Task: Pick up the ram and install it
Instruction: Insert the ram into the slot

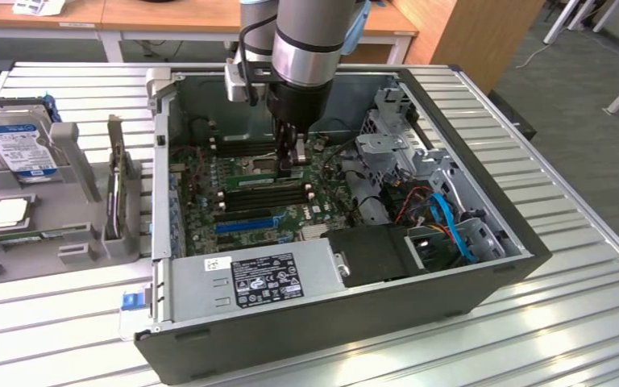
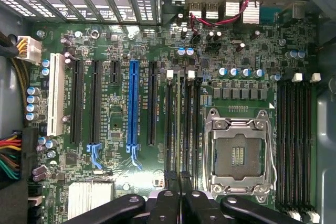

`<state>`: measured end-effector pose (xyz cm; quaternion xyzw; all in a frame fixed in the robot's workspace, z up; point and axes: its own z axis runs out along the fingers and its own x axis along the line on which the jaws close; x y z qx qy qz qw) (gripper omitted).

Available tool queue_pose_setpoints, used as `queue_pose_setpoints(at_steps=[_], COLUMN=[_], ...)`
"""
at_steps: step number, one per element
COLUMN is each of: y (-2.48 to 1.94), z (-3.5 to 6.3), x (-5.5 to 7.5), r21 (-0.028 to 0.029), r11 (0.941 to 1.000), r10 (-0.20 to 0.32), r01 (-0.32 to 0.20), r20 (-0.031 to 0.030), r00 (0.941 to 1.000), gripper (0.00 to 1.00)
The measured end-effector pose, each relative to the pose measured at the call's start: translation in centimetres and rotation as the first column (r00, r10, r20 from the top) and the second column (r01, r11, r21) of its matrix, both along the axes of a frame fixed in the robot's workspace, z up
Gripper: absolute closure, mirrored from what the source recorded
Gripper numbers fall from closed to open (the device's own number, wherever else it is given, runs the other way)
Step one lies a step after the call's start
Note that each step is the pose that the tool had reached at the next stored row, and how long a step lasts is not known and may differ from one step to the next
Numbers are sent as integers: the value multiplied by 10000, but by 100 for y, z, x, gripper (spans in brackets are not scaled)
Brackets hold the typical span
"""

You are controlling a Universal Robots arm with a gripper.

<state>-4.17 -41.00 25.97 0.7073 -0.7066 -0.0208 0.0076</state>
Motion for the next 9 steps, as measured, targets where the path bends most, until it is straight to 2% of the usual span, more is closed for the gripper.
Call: queue_pose_setpoints(at_steps=[9], y=[0], z=[-4], x=[0], r21=[-1], r11=[9998], r10=[-183], r01=[183], r20=[-1], r00=[9998], gripper=[88])
